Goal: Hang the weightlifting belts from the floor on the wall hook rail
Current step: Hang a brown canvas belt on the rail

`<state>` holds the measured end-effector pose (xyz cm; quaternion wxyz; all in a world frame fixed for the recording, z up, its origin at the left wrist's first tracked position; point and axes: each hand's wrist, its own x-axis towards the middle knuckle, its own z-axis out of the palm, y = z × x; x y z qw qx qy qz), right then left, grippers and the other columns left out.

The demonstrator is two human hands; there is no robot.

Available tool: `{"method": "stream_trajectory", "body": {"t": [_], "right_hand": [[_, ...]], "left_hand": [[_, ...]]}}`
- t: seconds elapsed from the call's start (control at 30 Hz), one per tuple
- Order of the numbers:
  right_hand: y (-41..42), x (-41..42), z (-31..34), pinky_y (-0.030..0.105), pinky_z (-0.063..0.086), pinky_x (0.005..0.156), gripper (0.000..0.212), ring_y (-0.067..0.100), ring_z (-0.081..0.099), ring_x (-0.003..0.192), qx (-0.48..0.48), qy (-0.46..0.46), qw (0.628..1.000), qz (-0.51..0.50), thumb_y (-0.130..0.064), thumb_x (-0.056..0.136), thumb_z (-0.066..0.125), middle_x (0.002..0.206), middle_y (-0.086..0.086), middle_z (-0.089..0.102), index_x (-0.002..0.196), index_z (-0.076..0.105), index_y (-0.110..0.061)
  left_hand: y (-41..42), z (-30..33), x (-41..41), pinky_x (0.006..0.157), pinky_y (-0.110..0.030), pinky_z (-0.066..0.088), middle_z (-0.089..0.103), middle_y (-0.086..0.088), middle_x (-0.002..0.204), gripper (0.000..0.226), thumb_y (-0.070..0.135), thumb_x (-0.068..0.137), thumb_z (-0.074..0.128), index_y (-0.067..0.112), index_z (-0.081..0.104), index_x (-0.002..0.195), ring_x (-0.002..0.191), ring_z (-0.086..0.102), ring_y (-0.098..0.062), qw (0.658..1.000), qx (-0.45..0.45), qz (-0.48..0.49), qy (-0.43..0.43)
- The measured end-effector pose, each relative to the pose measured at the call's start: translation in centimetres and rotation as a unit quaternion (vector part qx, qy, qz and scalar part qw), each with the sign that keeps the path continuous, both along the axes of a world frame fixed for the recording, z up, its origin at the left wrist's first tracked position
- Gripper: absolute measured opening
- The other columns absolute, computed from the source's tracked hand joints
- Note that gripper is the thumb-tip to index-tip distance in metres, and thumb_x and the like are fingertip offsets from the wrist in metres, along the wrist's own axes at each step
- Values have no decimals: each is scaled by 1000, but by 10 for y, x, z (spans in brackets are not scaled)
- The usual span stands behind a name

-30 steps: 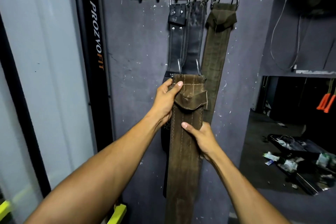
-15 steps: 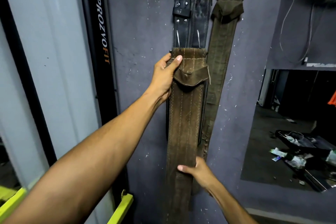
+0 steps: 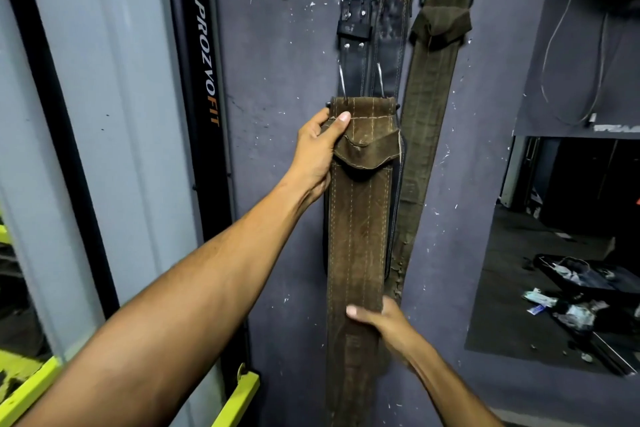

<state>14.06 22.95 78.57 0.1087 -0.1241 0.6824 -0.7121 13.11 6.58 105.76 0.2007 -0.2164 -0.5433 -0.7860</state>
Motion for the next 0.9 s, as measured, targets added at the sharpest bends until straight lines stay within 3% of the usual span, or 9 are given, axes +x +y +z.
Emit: {"method": "stream_trajectory", "body": {"t": [0.1,0.2,0.3,0.4,0.57,0.67,0.77,0.83,0.9], "right_hand": [[-3,-9,84,39,61,93,47,28,74,112,-150,60,987,13,-32,90,71,126,15,74,131,65,-9],[-1,-14,173,37,55,106,47,21,66,127,-207,177,961,-41,-44,103,54,138,9,69,138,61,-14],[3,-17,235,37,57,101,52,22,72,116,-141,238,951,-136,-52,103,51,121,7,77,128,69,-10],[2,-23,259,40,59,90,57,25,75,100,-19,255,943,-212,-57,101,52,104,10,79,110,70,-4],[1,-26,261,28,39,57,40,14,56,70,105,358,876,-305,-46,107,47,73,-3,59,83,51,-13],[-4,-29,260,18,38,54,34,7,57,65,94,401,854,-319,-43,107,49,68,-5,60,87,52,-15],[-12,-38,264,14,40,52,23,0,61,60,62,424,847,-314,-41,106,52,67,-6,66,96,58,-21],[-17,-50,271,27,46,61,23,6,66,65,46,437,844,-308,-41,105,54,73,0,71,109,61,-19],[-24,-64,282,33,52,66,41,18,71,73,36,441,847,-294,-41,104,56,78,7,74,136,55,-15]], "left_hand": [[5,-7,1,107,-48,50,68,-20,117,33,6,102,56,-7,58,132,105,65,-29,1000,-13,-4,-6],[11,-17,1,102,-45,52,67,-23,117,33,5,102,56,-11,57,131,105,64,-30,1000,-24,0,-17],[15,-22,0,92,-38,58,71,-18,109,30,9,102,58,-9,61,126,97,69,-26,999,-39,16,-16],[20,-16,3,94,-44,56,71,-14,101,17,19,103,60,5,61,111,92,68,-24,998,-36,43,-22],[25,-14,3,88,-50,56,73,-13,100,14,34,105,53,21,54,101,88,69,-23,977,-120,176,-4],[24,-13,1,77,-29,46,74,1,94,20,42,105,47,24,57,106,88,62,1,934,-191,301,38],[15,-8,-5,82,-28,35,74,-1,96,25,47,105,44,27,58,111,102,56,-19,904,-240,352,37],[7,-2,-14,87,-32,41,74,-5,93,27,48,105,44,26,58,112,106,58,-28,897,-255,358,44],[0,8,-25,85,-38,48,74,-5,91,27,48,105,44,25,58,110,105,61,-28,894,-258,361,56]]}}
